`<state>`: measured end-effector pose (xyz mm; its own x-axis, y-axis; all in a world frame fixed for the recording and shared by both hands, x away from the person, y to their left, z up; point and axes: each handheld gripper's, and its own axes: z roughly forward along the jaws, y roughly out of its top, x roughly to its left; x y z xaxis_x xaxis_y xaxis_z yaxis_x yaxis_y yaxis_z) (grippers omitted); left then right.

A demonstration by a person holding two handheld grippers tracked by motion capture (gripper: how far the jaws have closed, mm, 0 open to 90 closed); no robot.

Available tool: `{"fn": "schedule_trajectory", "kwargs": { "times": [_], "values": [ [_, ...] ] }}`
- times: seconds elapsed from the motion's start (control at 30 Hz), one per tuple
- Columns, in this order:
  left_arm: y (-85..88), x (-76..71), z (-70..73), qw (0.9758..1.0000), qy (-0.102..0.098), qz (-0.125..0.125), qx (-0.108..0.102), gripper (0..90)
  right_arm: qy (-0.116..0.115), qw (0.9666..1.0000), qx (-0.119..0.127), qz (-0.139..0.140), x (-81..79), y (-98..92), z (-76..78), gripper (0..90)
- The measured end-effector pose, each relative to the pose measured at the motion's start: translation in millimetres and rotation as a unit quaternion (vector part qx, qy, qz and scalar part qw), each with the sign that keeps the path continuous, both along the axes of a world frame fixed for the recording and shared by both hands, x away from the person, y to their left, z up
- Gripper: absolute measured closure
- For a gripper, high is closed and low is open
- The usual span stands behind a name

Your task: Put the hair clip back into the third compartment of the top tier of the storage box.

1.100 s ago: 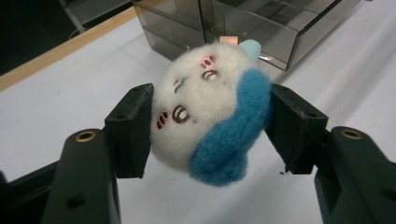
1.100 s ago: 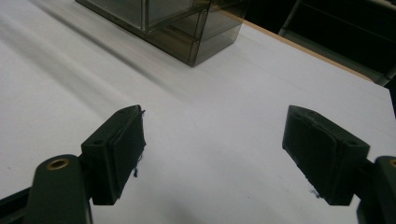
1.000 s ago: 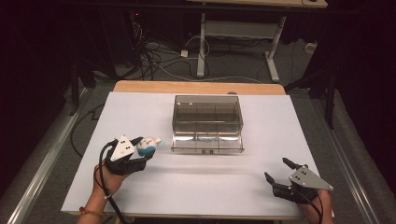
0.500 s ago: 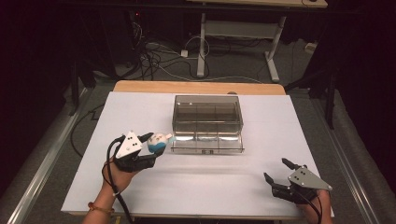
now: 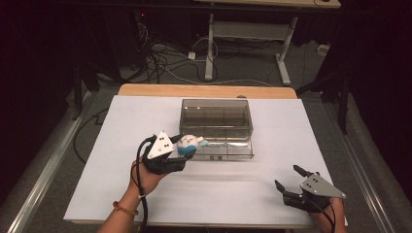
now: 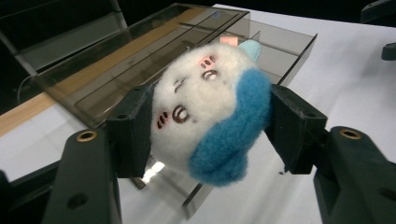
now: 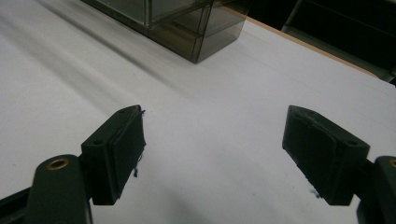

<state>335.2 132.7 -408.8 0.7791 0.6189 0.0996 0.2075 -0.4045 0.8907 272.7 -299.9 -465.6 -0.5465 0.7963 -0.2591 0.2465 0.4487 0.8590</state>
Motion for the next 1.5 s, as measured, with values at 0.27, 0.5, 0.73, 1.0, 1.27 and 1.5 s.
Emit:
{"fn": "schedule_trajectory", "kwargs": {
  "times": [0.27, 0.5, 0.73, 1.0, 1.27, 1.5],
  "values": [
    [-25.1, 6.7, -0.6, 0.9996, 0.008, -0.023, 0.011, 36.6, 0.003, 1.0000, 0.000, 0.002, 0.7, 0.7, -0.9, 21.5],
    [-43.9, 11.7, -1.3, 0.9992, 0.015, -0.035, 0.015, 36.6, 0.007, 1.0000, -0.005, 0.003, 1.4, 2.0, -2.5, 21.5],
    [-69.7, 20.3, -1.3, 0.9983, 0.024, -0.049, 0.019, 36.6, 0.008, 1.0000, -0.005, 0.003, 1.7, 1.5, -3.1, 21.5],
    [-91.4, 29.1, -0.5, 0.9976, 0.033, -0.057, 0.023, 36.5, 0.009, 0.9999, -0.005, 0.004, 2.1, 1.0, -3.4, 21.5],
    [-113.1, 40.5, 0.0, 0.9969, 0.053, -0.056, 0.015, 36.3, 0.008, 0.9999, -0.007, 0.006, 2.2, 1.2, -3.4, 21.5],
    [-129.2, 44.1, -5.6, 0.9960, 0.067, -0.057, 0.020, 35.9, 0.011, 0.9999, -0.005, 0.007, 2.3, 0.8, -4.0, 21.5]
  ]
}}
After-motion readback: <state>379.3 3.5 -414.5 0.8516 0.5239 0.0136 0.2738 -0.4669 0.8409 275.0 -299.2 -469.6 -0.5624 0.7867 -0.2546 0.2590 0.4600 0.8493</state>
